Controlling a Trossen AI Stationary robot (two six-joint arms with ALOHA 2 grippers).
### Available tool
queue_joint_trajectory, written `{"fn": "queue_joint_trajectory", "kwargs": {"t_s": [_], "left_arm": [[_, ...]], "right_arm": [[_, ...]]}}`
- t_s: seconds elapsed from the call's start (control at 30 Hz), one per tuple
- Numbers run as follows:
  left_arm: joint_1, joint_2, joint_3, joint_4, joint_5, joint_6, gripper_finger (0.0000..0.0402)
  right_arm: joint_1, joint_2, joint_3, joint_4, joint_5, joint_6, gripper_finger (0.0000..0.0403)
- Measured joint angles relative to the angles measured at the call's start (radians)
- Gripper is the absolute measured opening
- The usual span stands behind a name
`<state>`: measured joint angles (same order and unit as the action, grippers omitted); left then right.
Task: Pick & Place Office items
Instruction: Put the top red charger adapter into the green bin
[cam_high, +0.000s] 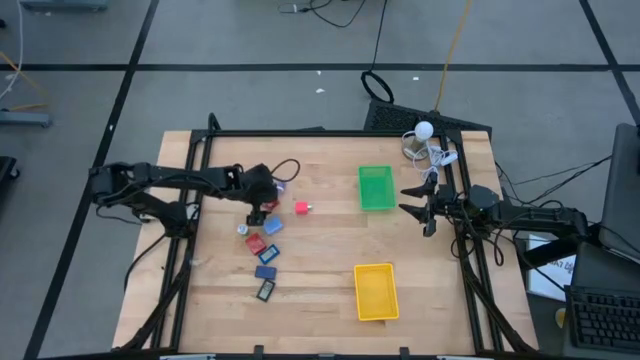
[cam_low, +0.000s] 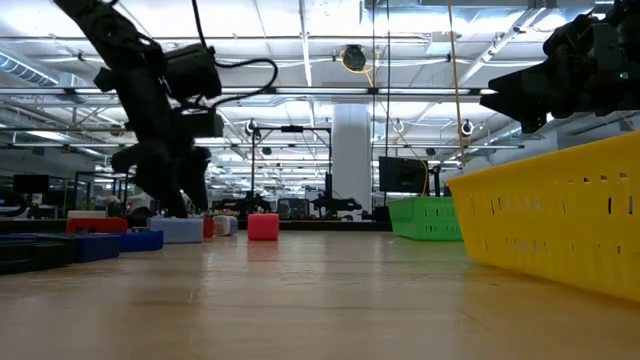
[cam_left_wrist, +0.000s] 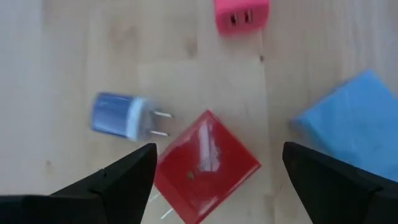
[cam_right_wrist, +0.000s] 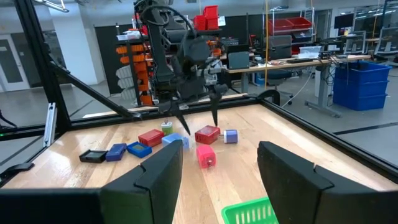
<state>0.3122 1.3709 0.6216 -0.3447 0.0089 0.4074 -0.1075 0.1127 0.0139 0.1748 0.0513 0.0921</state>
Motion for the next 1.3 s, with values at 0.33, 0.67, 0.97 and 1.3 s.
{"fn": "queue_joint_trajectory", "kwargs": {"t_s": [0.33, 0.67, 0.97, 1.3], "left_arm": [[0.028, 0.123, 0.005, 0.051, -0.106, 0.014, 0.0351], [0.049, 0.12, 0.001, 0.116, -0.102, -0.22, 0.0351], [0.049, 0.12, 0.001, 0.114, -0.104, -0.234, 0.0351], [0.048, 0.12, 0.001, 0.117, -0.088, -0.201, 0.0244]], "right_arm": [[0.0, 0.0, 0.0, 0.0, 0.0, 0.0, 0.0196], [0.0, 0.0, 0.0, 0.0, 0.0, 0.0, 0.0196], [0.0, 0.0, 0.0, 0.0, 0.0, 0.0, 0.0196], [0.0, 0.0, 0.0, 0.0, 0.0, 0.0, 0.0196]]}}
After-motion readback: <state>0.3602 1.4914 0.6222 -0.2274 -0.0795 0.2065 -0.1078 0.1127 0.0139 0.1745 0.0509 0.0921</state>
